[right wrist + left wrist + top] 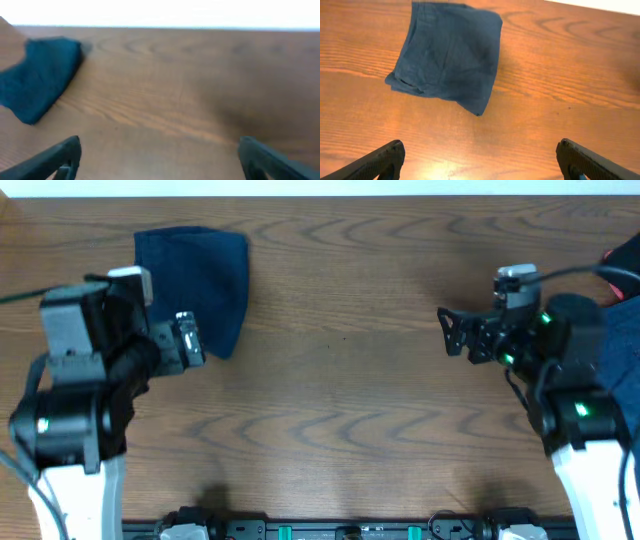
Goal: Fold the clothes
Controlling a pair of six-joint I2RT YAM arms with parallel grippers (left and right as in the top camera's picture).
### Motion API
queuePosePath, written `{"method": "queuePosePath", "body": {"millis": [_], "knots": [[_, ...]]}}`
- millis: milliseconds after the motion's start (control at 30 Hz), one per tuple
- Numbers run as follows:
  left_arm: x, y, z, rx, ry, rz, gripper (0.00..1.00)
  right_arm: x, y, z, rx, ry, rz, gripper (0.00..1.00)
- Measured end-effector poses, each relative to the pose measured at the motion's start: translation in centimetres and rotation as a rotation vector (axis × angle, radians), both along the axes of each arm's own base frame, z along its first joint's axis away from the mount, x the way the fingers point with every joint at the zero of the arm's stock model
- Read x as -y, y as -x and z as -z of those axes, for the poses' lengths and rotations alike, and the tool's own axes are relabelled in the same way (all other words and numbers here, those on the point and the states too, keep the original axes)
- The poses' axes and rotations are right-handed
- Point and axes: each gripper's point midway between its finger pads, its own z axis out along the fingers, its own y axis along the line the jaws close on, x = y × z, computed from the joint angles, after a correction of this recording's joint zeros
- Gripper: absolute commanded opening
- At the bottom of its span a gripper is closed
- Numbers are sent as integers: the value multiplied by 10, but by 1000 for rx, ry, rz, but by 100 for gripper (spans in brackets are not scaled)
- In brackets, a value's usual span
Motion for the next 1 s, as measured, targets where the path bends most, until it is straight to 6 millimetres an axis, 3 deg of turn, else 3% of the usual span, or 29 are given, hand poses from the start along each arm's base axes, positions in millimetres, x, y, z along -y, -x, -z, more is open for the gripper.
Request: {"method": "queuePosePath", "body": {"millis": [100,200,600,800,1000], "knots": [[1,7,-9,33,-2,0,98,0,12,-24,85,10,-16,99],[1,12,-14,54,-3,0,98,-1,20,-35,120,13,-25,99],[1,12,-14,56,-4,-1,98,0,24,-28,94,32,-27,99],[1,11,-13,51,-3,0,98,3,33,-8,5,47,-24,99],[1,11,-13,51,-3,-1,98,3,36,-12,20,48,-20,99]]}}
